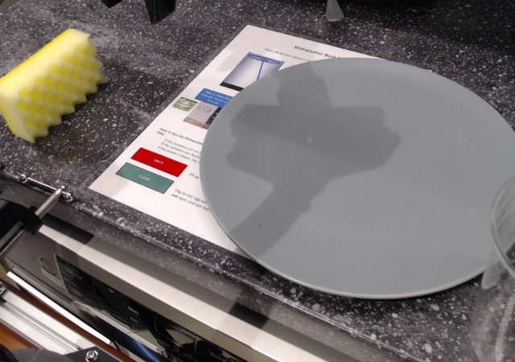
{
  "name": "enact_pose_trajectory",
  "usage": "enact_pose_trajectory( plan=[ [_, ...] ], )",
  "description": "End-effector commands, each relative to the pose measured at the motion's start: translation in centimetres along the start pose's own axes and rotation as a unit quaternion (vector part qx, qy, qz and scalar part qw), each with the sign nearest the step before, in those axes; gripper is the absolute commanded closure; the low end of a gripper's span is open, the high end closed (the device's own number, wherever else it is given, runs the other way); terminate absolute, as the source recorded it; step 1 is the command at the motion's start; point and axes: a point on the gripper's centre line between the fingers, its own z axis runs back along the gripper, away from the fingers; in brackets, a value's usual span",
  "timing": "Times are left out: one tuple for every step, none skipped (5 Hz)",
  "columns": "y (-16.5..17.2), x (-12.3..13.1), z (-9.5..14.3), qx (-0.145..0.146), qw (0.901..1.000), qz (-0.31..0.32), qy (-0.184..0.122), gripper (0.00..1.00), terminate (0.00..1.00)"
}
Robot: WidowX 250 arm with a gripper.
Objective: Pick up sponge and wipe plate
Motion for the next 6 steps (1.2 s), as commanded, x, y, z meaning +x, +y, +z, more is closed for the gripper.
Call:
enact_pose_trajectory(
  plan=[
    [0.0,0.0,0.0,0.0,1.0,0.0,0.0,0.0,0.0],
    [1.9,-0.2,0.6,-0.005,0.9999,0.008,-0.007,0.0,0.0],
    [3.9,-0.5,1.6,0.003,0.9998,-0.015,-0.01,0.0,0.0],
    [6.3,-0.9,2.6,0.002,0.9999,-0.014,-0.001,0.0,0.0],
    [8.1,-1.9,2.4,0.005,0.9997,-0.022,0.001,0.0,0.0],
    [8.6,-3.4,0.9,0.009,0.9995,-0.031,0.006,0.0,0.0]
  ],
)
